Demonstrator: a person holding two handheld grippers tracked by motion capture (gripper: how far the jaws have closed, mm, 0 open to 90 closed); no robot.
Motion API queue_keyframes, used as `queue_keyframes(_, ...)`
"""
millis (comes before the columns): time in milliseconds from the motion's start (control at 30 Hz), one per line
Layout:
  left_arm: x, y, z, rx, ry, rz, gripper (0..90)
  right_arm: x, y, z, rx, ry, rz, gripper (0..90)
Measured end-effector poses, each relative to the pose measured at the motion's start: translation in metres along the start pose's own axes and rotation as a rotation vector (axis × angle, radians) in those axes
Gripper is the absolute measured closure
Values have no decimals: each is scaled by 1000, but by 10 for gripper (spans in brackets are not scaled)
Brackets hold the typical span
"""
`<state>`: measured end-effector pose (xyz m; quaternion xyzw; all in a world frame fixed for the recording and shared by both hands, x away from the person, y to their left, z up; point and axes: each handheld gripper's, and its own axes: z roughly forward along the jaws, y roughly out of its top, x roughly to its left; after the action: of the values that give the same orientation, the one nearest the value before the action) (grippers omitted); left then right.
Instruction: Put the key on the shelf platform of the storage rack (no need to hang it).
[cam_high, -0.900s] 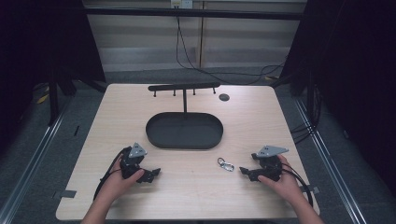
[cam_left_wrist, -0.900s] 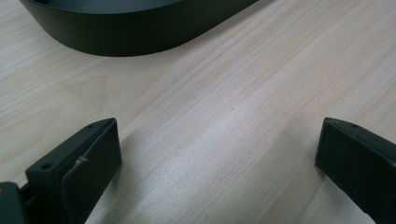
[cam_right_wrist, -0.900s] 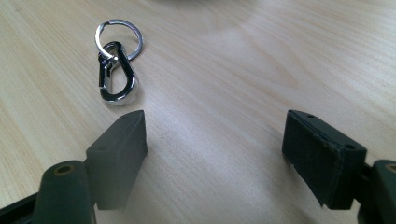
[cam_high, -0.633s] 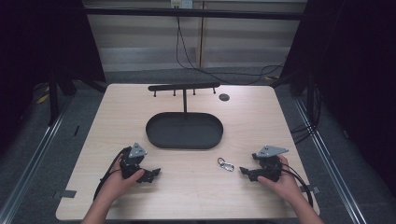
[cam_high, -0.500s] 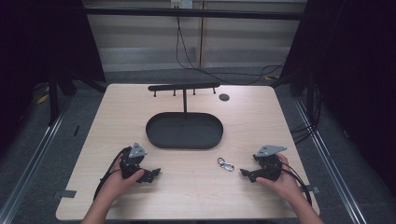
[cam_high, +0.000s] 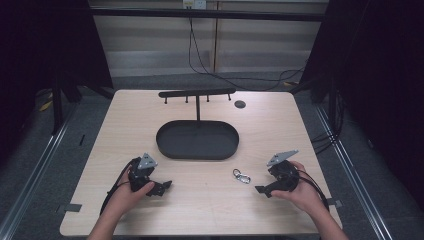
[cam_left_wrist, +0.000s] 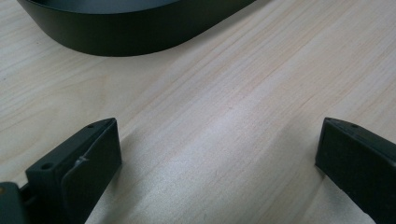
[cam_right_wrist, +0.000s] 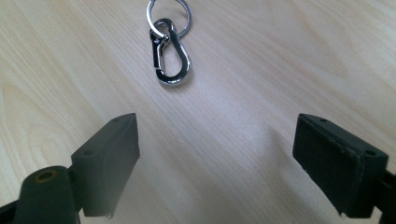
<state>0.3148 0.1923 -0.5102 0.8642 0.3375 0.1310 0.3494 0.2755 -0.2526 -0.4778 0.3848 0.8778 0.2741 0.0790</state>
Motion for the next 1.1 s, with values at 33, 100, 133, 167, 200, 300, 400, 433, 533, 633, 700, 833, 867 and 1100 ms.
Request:
queue_keyframes(33,0,0,0,0,0,0,0,1,3,-1,6,9,-12,169)
queue_keyframes(100,0,0,0,0,2,-1,0,3,5,-1,16,10,-4,182)
queue_keyframes(133,0,0,0,-1,2,-1,0,4,7,-1,17,10,-10,208)
queue_keyframes(167,0,0,0,0,0,0,0,4,9,-1,22,10,-11,224)
queue_keyframes(200,0,0,0,-1,0,1,0,5,11,-1,25,14,-13,231)
queue_keyframes(300,0,0,0,-1,0,1,0,6,17,1,41,27,-22,261)
queue_keyframes(400,0,0,0,1,4,5,0,9,25,4,70,36,-51,307)
queue_keyframes(433,0,0,0,1,4,5,0,10,27,5,77,42,-56,319)
queue_keyframes(533,0,0,0,1,3,5,0,14,38,10,95,69,-71,371)
queue_keyframes(633,0,0,0,1,3,5,0,17,42,12,108,72,-89,389)
queue_keyframes(700,0,0,0,1,3,5,0,19,49,16,122,73,-99,394)
queue_keyframes(833,0,0,0,1,3,5,0,20,55,19,146,65,-108,397)
queue_keyframes(867,0,0,0,1,3,5,0,20,56,20,145,64,-116,400)
queue_keyframes(1100,0,0,0,1,3,5,0,18,63,22,171,63,-141,411)
